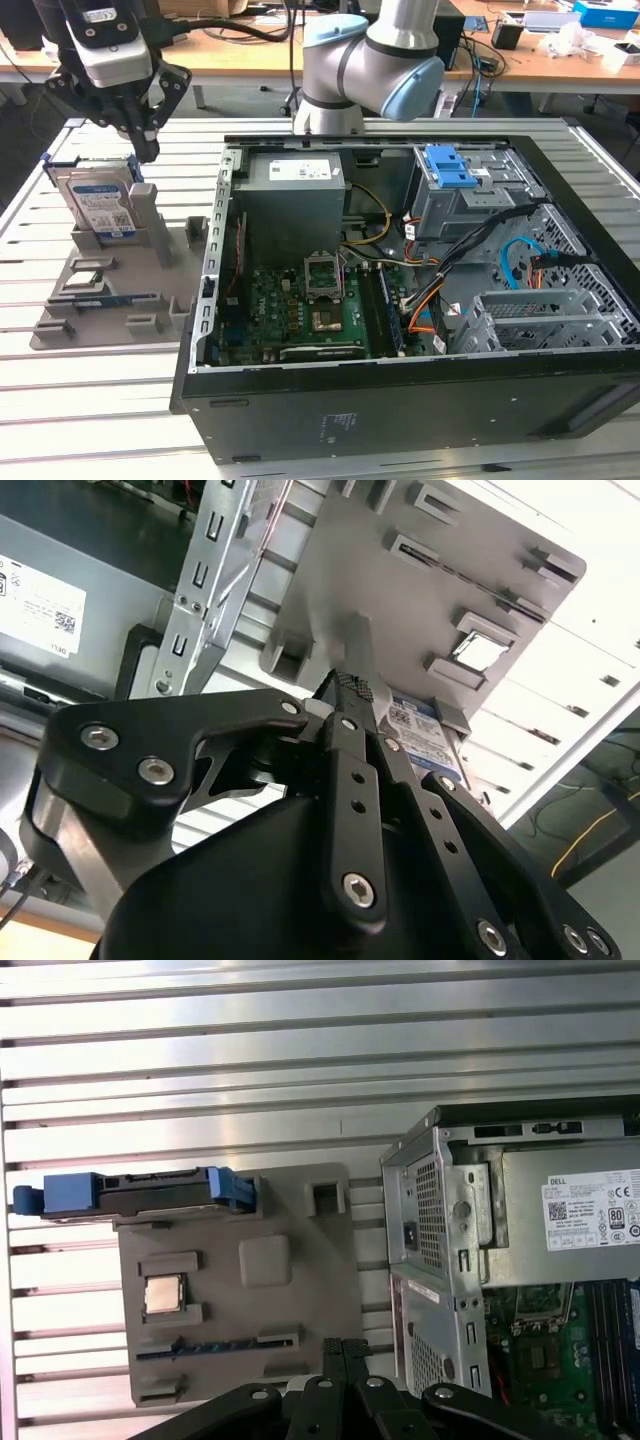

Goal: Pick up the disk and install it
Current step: 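Reach for the disk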

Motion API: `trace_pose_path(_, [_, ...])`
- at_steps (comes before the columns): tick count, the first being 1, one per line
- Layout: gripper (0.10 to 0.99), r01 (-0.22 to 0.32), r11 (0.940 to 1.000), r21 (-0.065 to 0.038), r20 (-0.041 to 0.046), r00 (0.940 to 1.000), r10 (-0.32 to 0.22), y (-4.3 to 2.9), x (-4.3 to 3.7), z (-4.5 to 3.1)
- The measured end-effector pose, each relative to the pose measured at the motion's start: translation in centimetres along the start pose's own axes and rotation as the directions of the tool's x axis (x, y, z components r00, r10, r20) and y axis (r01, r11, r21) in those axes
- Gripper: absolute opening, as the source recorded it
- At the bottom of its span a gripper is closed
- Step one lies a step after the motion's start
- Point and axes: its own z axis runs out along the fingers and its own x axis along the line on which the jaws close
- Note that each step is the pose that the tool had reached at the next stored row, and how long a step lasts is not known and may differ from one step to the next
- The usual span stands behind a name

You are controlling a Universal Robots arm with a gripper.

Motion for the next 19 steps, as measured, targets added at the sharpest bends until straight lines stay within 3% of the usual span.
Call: trace_pose_path(19, [0.106,0.000,1.0000,0.000,0.0000,1.0000,0.000,-0.44,5.93,-0.15])
